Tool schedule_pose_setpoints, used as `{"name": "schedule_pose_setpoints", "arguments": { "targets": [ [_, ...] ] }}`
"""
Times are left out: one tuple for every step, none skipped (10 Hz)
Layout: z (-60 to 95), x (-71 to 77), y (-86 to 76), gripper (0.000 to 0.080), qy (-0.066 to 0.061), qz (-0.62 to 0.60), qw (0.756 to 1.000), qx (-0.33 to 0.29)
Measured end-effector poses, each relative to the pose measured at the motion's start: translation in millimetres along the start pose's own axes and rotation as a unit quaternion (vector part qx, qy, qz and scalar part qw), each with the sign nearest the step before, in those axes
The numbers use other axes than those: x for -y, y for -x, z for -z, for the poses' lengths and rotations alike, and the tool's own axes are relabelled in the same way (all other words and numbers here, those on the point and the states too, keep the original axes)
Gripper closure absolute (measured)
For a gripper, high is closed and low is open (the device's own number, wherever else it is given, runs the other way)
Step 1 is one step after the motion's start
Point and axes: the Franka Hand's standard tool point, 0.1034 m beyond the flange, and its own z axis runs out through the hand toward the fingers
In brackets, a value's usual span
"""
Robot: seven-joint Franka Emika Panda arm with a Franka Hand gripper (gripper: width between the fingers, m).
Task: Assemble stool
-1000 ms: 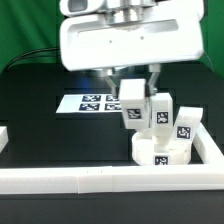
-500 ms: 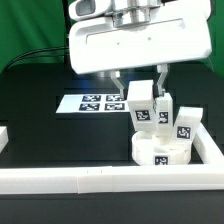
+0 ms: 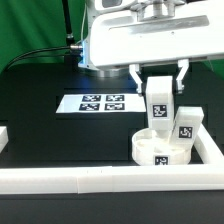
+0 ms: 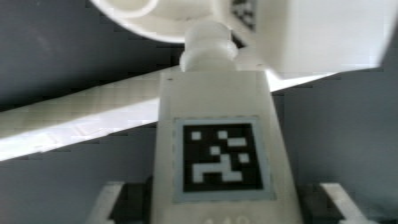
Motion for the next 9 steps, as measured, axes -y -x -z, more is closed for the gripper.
{"name": "schedule_pose_setpoints", "arguments": {
  "targets": [
    [0.0,-0.3,0.2,0.0463,0.000,0.005,1.000,-0.001],
    [-1.4,-2.9,5.0,0.0463,0.003,0.028,1.000,0.001],
    [1.0,-7.3,4.0,0.0463,0.005,0.052,0.999,0.003],
    [6.4,-3.2,4.2,0.0463,0.002,0.062,0.998,0.001],
    [8.6,10.3,12.2,0.0463,-0.001,0.075,0.997,0.002],
    [8.2,9.6,12.2,0.0463,0.003,0.082,0.997,-0.001],
    [7.2,7.4,10.9,0.0463,0.005,0.082,0.997,-0.009],
    [6.7,7.7,11.8,0.0463,0.005,0.082,0.997,-0.007],
    [7.4,6.7,10.2,0.0463,0.005,0.085,0.996,-0.015]
  ]
}}
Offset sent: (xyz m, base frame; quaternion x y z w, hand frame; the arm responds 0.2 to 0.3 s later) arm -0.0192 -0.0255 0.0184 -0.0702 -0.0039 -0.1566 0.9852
